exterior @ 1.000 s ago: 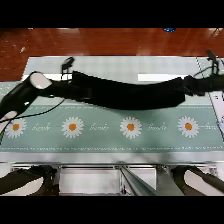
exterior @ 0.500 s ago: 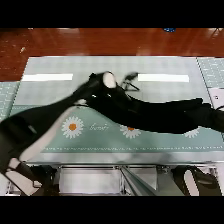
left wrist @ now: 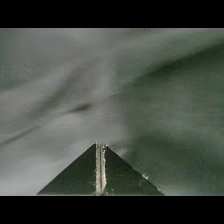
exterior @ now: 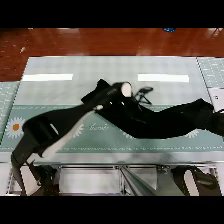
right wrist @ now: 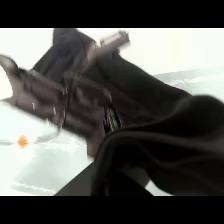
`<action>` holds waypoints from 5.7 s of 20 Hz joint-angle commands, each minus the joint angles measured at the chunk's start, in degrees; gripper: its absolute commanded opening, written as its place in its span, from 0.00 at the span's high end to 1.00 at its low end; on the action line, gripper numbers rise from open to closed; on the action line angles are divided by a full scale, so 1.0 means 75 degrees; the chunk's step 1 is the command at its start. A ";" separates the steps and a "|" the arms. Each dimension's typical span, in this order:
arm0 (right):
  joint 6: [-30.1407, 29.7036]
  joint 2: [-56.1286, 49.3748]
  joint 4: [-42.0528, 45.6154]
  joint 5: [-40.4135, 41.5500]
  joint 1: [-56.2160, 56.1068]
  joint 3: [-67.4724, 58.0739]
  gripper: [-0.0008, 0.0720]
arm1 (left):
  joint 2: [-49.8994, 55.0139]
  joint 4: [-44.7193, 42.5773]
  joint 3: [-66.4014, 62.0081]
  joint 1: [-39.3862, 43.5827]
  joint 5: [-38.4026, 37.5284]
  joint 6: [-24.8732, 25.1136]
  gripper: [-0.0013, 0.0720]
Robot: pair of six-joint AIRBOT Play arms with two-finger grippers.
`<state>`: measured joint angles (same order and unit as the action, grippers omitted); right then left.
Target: Fold the shirts.
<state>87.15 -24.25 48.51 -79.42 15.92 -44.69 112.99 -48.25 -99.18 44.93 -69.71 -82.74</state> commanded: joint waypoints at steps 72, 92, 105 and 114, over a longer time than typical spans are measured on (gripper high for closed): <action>0.0924 -0.7717 0.0312 0.2130 -0.3296 -0.7128 0.96 | -0.8265 -0.0356 0.8396 -0.5272 0.2407 0.0484 0.96; 0.1224 -0.4135 0.3302 -0.2331 0.4395 -0.4500 0.96 | -0.8265 -0.0358 0.8396 -0.5272 0.2498 0.0548 0.96; 0.1711 -0.2798 0.6341 -0.0796 0.6717 -0.0195 0.43 | -0.8253 -0.0685 0.8128 -0.5627 0.3622 0.0965 0.96; -0.1192 -0.4229 0.1099 0.1851 0.1475 -0.3325 0.96 | -0.6703 -0.0618 0.2836 -0.5458 0.2882 0.0950 0.96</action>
<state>84.40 -53.28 60.64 -70.04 44.18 -64.64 59.22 -52.07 -68.03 0.01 -45.45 -75.70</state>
